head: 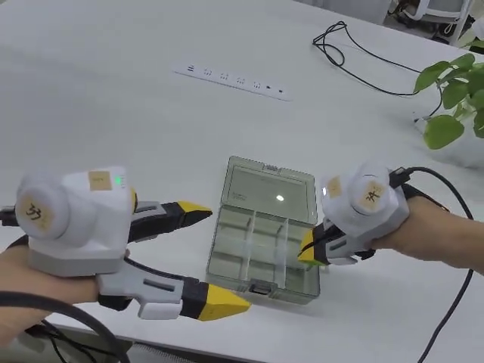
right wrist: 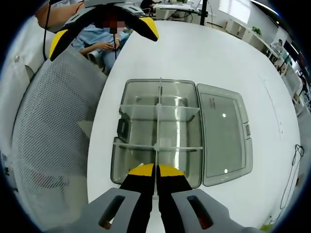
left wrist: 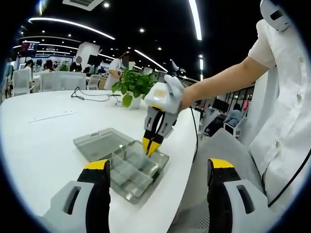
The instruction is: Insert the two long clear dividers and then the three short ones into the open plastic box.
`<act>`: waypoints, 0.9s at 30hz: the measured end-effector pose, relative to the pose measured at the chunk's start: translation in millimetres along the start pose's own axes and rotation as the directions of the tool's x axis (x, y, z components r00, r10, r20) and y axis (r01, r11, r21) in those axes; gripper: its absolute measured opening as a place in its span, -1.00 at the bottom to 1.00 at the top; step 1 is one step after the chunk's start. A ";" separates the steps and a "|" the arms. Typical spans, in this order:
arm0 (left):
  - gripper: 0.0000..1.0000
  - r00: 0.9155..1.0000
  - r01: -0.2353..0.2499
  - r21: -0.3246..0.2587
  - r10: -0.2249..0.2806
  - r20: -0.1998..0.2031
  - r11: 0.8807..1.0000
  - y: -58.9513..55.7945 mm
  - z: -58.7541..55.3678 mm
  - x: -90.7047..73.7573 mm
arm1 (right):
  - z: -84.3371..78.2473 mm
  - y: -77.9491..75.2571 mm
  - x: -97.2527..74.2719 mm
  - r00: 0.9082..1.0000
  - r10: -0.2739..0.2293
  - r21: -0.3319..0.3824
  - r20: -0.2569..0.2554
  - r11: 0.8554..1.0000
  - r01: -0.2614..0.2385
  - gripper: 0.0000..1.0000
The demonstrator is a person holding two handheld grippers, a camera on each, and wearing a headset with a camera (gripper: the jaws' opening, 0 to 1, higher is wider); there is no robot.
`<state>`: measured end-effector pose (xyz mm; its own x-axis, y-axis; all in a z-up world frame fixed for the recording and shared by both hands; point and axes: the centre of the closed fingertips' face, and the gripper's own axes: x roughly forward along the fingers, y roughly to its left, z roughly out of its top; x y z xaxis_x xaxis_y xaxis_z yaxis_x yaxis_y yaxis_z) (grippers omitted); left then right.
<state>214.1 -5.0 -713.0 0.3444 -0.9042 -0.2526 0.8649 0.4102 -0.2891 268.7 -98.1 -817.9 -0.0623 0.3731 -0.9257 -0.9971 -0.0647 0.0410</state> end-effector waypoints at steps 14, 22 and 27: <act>0.65 1.000 0.000 0.000 0.000 -0.003 1.000 -1.0 -0.6 -0.4 | -2.8 0.0 3.7 1.000 -0.010 0.015 -0.021 1.000 0.011 -0.97; 0.66 1.000 -0.004 0.009 0.005 -0.009 1.000 -0.5 1.5 -2.1 | -4.1 -0.9 4.4 0.999 -0.026 0.021 -0.021 0.999 0.027 -0.96; 0.68 1.000 -0.008 0.009 0.008 -0.011 1.000 -0.5 1.2 -4.2 | -4.4 -0.8 5.2 0.999 -0.038 0.021 -0.010 0.999 0.038 -0.95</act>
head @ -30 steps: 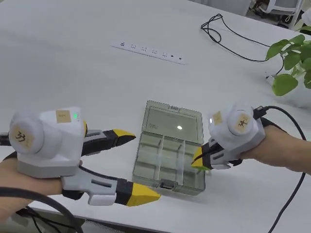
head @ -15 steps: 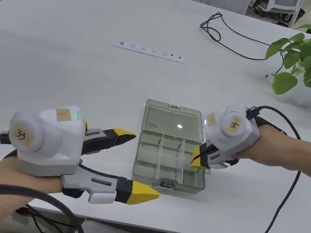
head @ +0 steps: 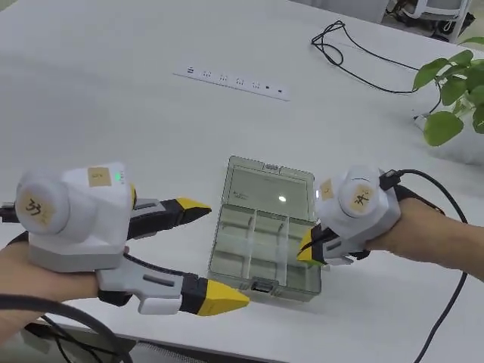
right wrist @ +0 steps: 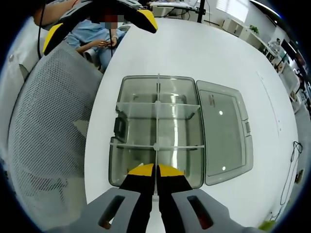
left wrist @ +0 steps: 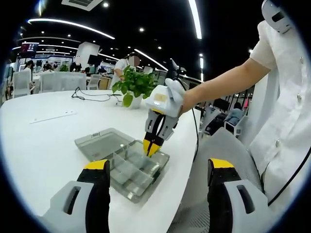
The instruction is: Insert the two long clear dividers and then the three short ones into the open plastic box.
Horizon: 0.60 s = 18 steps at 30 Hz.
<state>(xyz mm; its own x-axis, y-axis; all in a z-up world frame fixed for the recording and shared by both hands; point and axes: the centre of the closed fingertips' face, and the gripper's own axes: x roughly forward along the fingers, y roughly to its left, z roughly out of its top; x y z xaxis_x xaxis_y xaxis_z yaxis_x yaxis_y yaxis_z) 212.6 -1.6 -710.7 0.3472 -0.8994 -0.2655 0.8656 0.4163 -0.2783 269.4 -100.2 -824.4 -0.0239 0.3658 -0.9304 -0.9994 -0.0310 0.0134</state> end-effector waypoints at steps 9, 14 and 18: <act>0.73 1.000 -0.015 0.001 0.015 -0.008 1.000 0.5 -1.0 -4.2 | -0.7 2.8 -4.0 1.000 -0.016 0.034 0.022 0.999 0.015 -0.79; 0.82 1.000 -0.028 0.008 0.028 -0.009 1.000 3.0 -0.1 -6.8 | 5.6 1.4 -16.9 0.997 -0.043 0.070 0.070 0.997 0.038 -0.71; 0.91 0.999 -0.034 0.013 0.034 -0.014 0.999 4.6 0.0 -9.9 | 8.4 2.3 -26.8 0.992 -0.065 0.102 0.108 0.993 0.054 -0.61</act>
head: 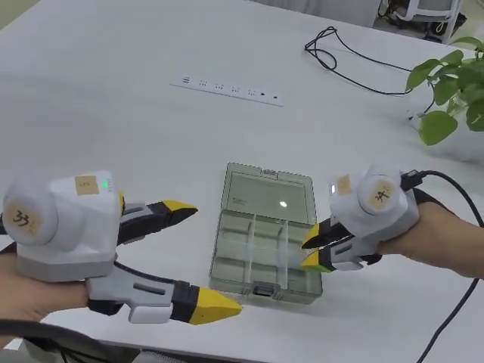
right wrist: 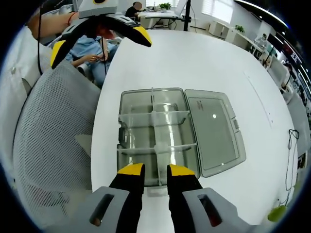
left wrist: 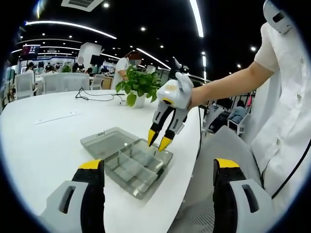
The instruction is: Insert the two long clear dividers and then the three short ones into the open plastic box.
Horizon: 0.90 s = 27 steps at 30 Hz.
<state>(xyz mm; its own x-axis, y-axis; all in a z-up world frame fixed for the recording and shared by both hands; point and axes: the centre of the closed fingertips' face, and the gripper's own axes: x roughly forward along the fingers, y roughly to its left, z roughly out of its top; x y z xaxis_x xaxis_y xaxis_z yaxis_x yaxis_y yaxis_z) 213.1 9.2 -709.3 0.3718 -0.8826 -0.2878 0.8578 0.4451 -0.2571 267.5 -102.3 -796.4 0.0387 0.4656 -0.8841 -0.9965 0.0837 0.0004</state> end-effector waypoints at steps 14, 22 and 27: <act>1.00 1.000 -0.016 0.029 0.016 -0.019 0.999 9.8 3.8 -8.1 | 8.0 -0.1 -45.3 0.987 -0.116 0.100 0.110 0.989 0.105 -0.30; 1.00 0.999 -0.021 0.036 0.023 -0.034 0.999 14.4 3.4 -13.5 | 12.2 -0.1 -76.4 0.962 -0.197 0.196 0.190 0.968 0.160 -0.17; 1.00 0.999 -0.022 0.042 0.024 -0.045 0.999 17.2 2.8 -15.8 | 12.3 1.8 -93.9 0.943 -0.240 0.247 0.229 0.952 0.182 -0.07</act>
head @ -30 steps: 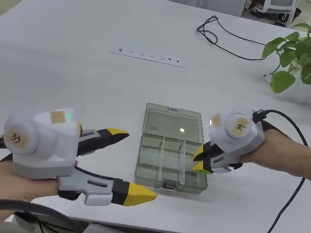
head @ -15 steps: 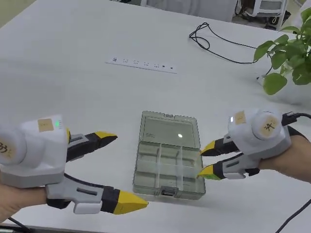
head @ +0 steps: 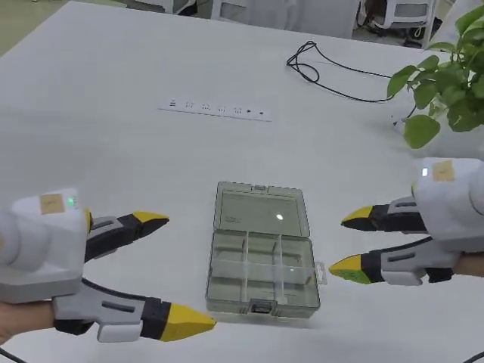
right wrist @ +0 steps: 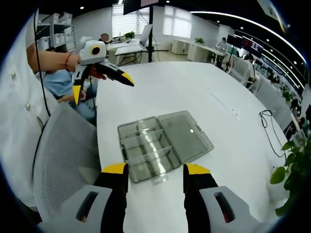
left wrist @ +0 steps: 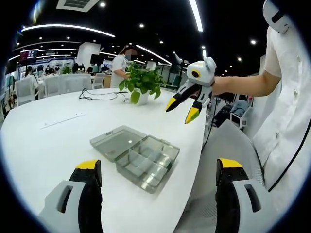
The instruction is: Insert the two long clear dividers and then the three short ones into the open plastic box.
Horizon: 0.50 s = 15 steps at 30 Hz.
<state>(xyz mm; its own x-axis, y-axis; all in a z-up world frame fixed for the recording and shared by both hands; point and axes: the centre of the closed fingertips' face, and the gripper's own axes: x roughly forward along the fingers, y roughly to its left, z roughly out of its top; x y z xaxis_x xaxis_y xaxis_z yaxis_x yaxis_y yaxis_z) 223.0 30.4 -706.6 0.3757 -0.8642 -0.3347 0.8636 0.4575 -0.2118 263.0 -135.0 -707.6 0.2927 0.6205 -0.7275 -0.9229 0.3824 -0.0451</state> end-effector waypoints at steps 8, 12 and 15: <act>1.00 1.000 0.006 0.001 -0.006 -0.006 1.000 0.5 -0.2 1.6 | -3.3 6.5 -18.8 0.998 -0.039 0.061 0.039 0.997 0.037 0.06; 1.00 1.000 0.011 0.000 -0.011 -0.014 1.000 -0.5 -1.9 3.0 | -11.2 10.3 -23.0 0.998 -0.049 0.081 0.047 0.996 0.045 0.10; 1.00 1.000 0.012 -0.001 -0.012 -0.014 1.000 -0.6 -2.2 3.5 | -16.9 12.2 -24.6 0.997 -0.056 0.101 0.054 0.994 0.050 0.14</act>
<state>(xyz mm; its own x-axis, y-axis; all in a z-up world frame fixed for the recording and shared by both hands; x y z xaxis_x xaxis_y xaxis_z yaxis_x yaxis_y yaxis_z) 223.1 27.5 -709.7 0.3609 -0.8664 -0.3450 0.8677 0.4475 -0.2162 240.3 -157.3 -701.8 0.3569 0.6343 -0.6858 -0.8771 0.4801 -0.0124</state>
